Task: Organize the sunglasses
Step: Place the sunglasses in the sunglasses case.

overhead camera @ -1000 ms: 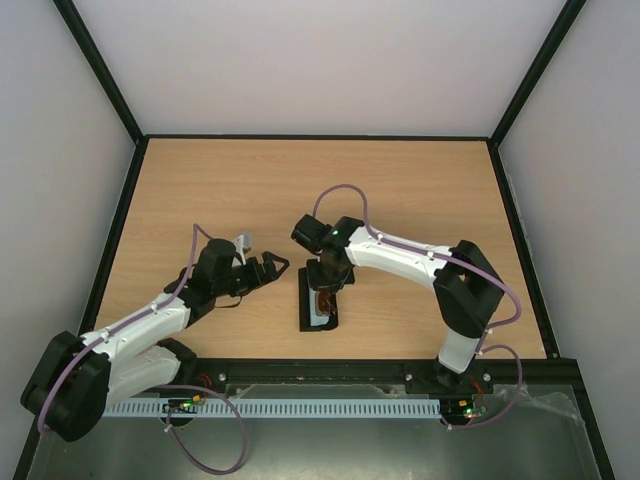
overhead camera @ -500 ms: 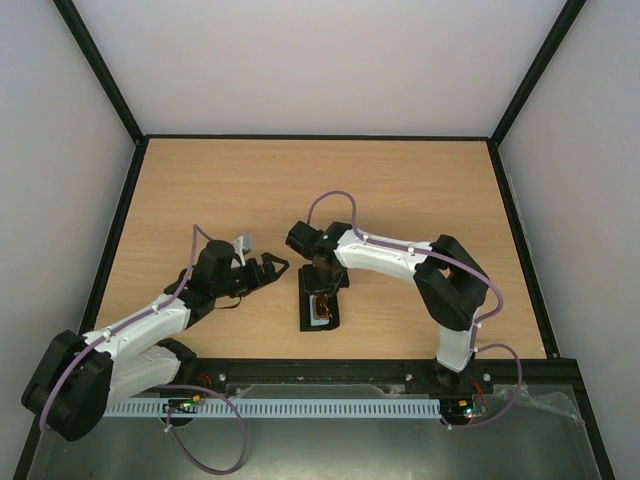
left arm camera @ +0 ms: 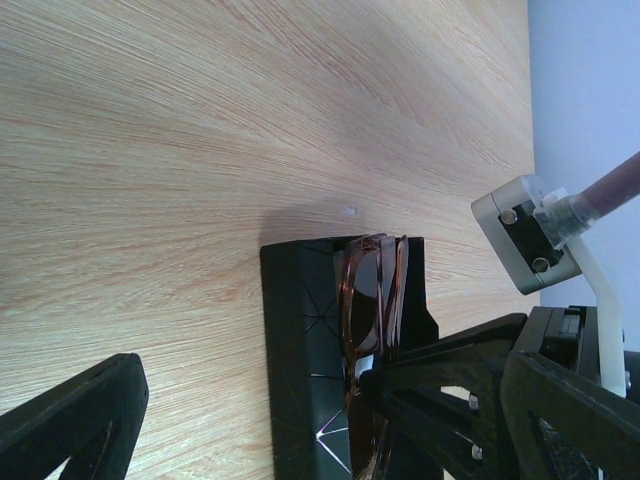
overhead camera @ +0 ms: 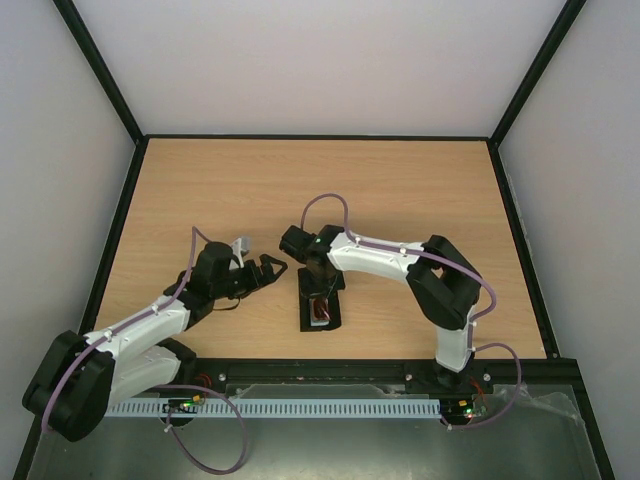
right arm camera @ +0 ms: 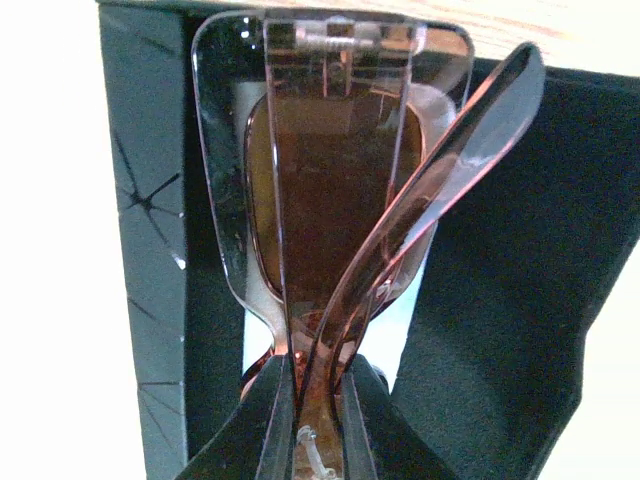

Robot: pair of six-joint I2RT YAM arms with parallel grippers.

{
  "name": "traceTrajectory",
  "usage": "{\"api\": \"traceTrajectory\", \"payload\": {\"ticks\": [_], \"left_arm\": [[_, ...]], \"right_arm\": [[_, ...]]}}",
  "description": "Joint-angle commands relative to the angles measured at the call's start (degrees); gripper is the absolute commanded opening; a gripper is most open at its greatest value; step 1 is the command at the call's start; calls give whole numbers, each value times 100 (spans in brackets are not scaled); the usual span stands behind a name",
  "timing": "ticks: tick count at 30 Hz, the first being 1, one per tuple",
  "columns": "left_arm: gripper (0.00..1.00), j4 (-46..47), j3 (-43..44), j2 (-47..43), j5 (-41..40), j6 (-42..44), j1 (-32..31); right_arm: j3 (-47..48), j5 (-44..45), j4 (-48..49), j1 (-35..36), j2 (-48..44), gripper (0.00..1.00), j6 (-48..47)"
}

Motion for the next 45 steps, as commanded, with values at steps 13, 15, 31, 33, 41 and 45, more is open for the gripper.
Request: {"api": "traceTrajectory", "payload": {"ticks": [13,15,31,33,41,45], "left_arm": [[100,143,-193,-169,98,-5,50],[100,147,-204,-159,100,-5,50],[99,176,-242,-138,98,-11,59],[99,182,-239,-132,88,-20,59],[100,242,-256,-12,116,-22,59],[100,193,-275,-53,81,-23,58]], "right_arm": [[633,153,-596,175,294,1,-93],[600,129,-556,175,338,1,-93],[321,-128,-508,225,428,1,-274],[277,-155,-539,237,391,1,-300],[595,-227,-493,259,558,12,-279],[879,-178,-644,283,567,15,-288]]}}
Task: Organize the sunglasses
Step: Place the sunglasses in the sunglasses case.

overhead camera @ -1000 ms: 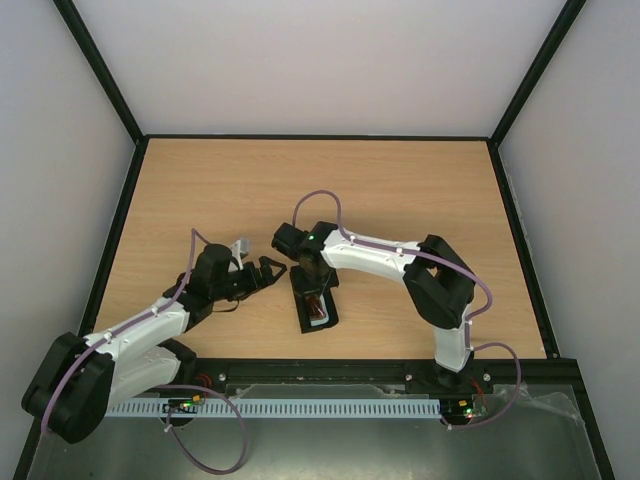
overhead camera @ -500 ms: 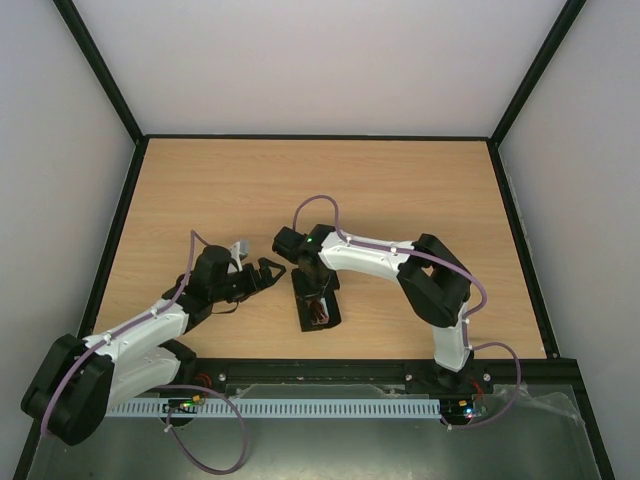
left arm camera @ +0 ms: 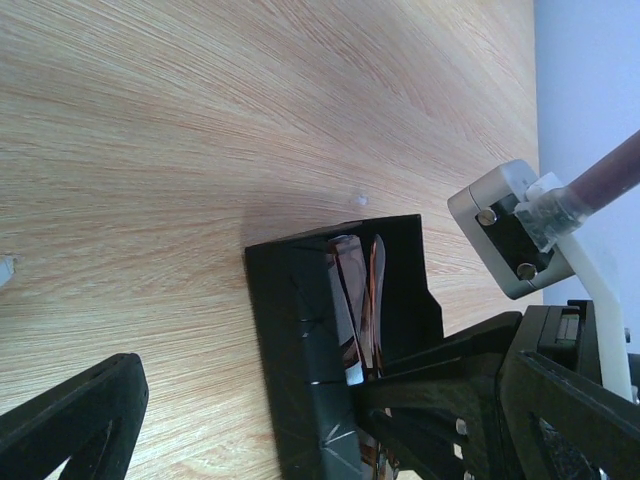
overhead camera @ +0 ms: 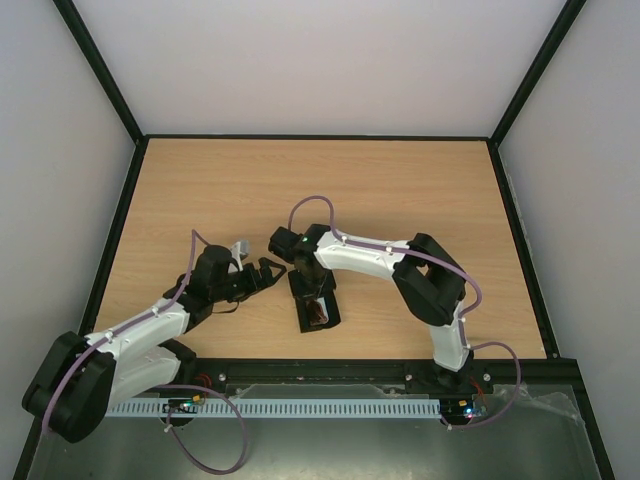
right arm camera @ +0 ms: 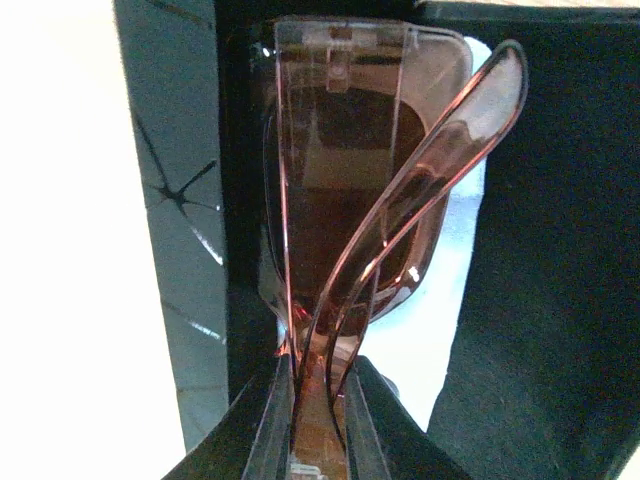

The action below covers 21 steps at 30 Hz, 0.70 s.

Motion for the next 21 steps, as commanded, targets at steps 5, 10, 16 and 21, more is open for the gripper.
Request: {"api": "traceTrajectory", "payload": {"ticks": [5,10,16,21], "left_arm": [[99,25,-36,0,20,-3,33],[99,8,-50,14,8,-1,33],[99,-50,-85,-7,-2,6,32],[100,-322,-96,-146,-2,-47,-4]], "right_arm": [[327,125,-390,113,-17,22,-23],[268,229,-426,111,-221,27,14],[270,234,-260,107,-386,30,48],[353,512,-238,102,-741,33,81]]}}
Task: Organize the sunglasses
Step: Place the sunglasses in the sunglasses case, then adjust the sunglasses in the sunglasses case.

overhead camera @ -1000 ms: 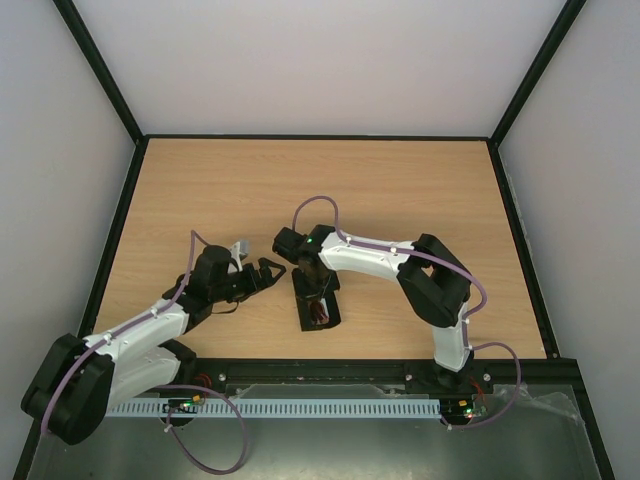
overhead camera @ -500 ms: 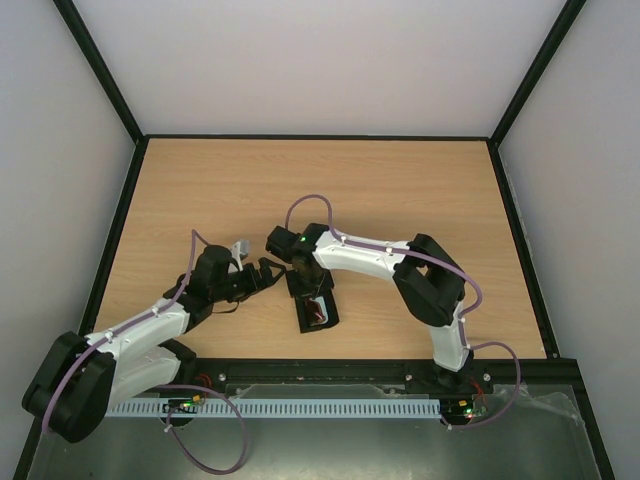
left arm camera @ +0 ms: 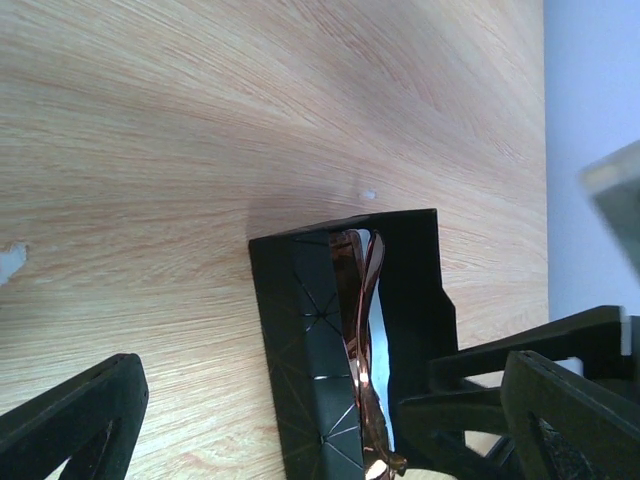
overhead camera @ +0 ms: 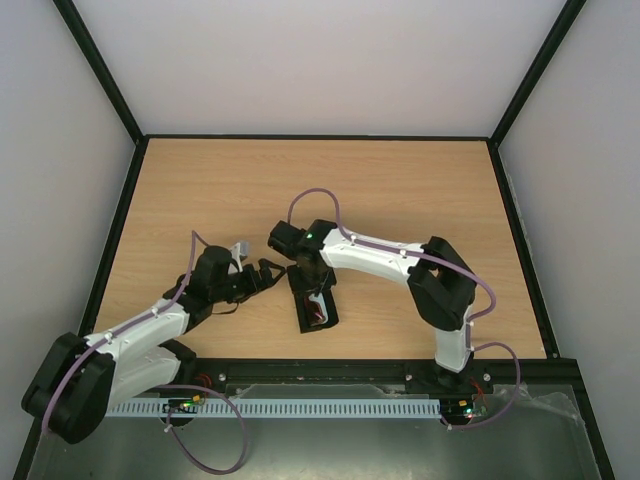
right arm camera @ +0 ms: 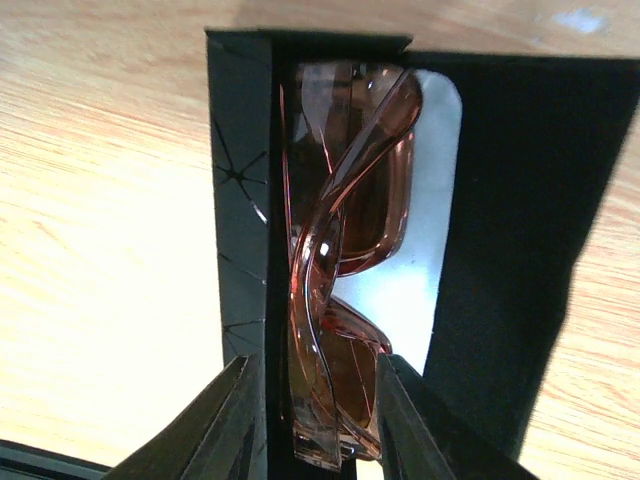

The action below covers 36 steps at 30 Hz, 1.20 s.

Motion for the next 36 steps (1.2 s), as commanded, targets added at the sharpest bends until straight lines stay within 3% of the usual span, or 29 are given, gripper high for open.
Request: {"api": "traceTrajectory", "payload": {"ticks": [1,13,20,36], "left_arm": [[100,-330,-80,-142,-2,-71,-48],[100,-1329,390,-276,-1245,-921,-1491],[100,-1529,1053,636,-1845,-1190,-2235],[100,-2387,2465,2544,-2424,-1205,-2825]], "right_arm": [[97,484,-64,10,-569,33,67],[-1497,675,1168,-723,-2310,44,71],[-2194,388,1550,-1122,-2766,45,-183],[-3198,5,2042,-1766,-3543,49,-486]]}}
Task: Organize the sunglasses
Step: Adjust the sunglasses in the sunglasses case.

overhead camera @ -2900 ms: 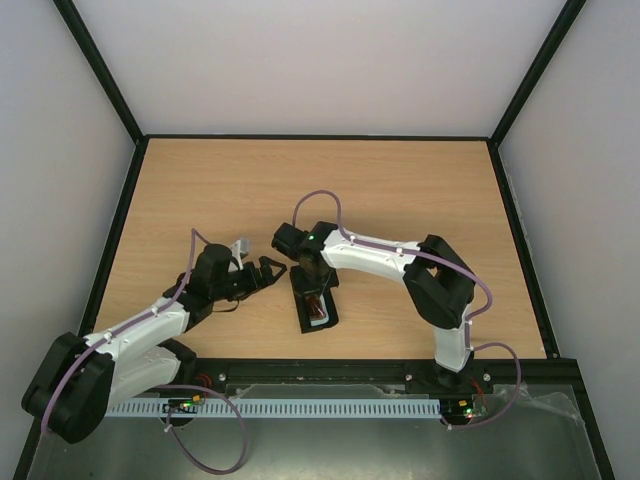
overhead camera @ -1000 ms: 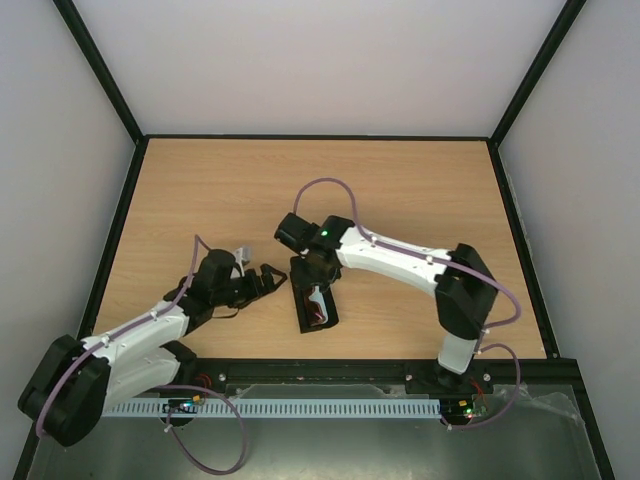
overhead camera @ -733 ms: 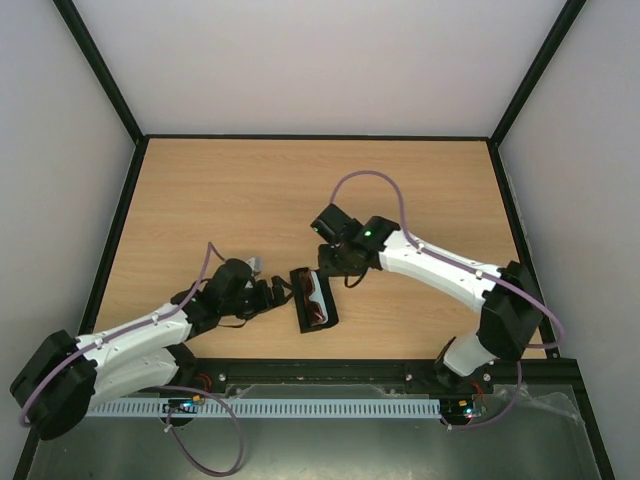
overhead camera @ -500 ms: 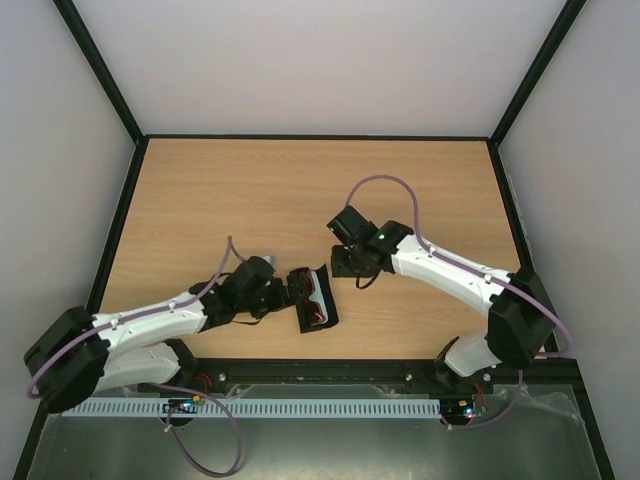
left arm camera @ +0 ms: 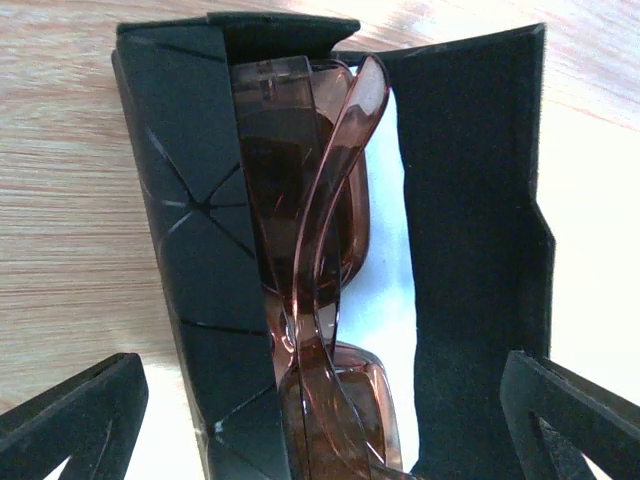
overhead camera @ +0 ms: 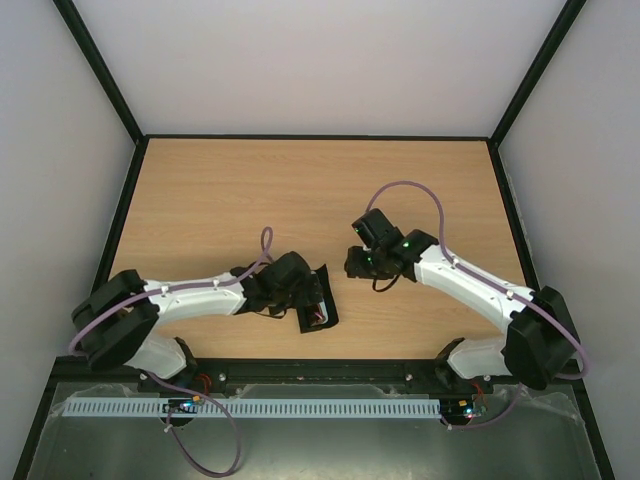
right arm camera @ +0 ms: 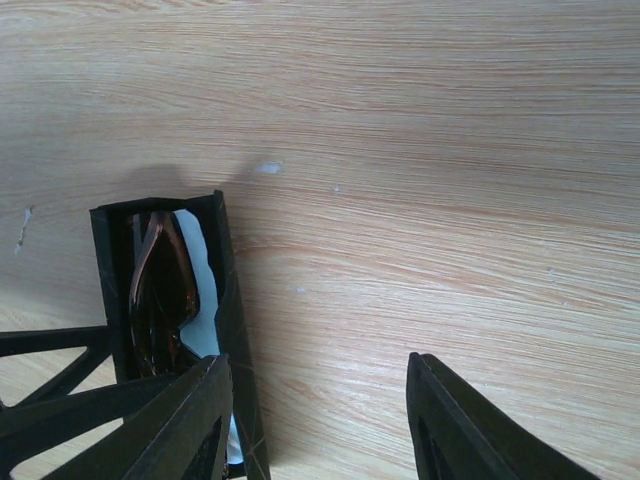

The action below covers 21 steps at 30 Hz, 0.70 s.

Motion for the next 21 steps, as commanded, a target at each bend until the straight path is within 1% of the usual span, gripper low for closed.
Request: {"api": "traceTrajectory", "payload": {"ticks": [1,8,13,14,17,21], "left_arm": [[100,-426,289,357,-233,-17,-87],[99,-846,538,577,-478,50,-106],[99,-938,724,838,-559,71,-105],[99,-946,767,908,-583,78,-105],[96,-980,849,1030,-607,90,-105],[89,-1005,865,1066,-581,69,-109]], "right_arm": [[-226,-126,246,-120,-166,49,-169],[-389,-344,468,-163,-180,48,-252],[-407,-457,557,-159,-135,48,-247],[-411,-461,562,-164,-130,48,-363],[-438,-502,591,-179,-120,48,-440],[-477,-570,647,-186,-99,47,-482]]}}
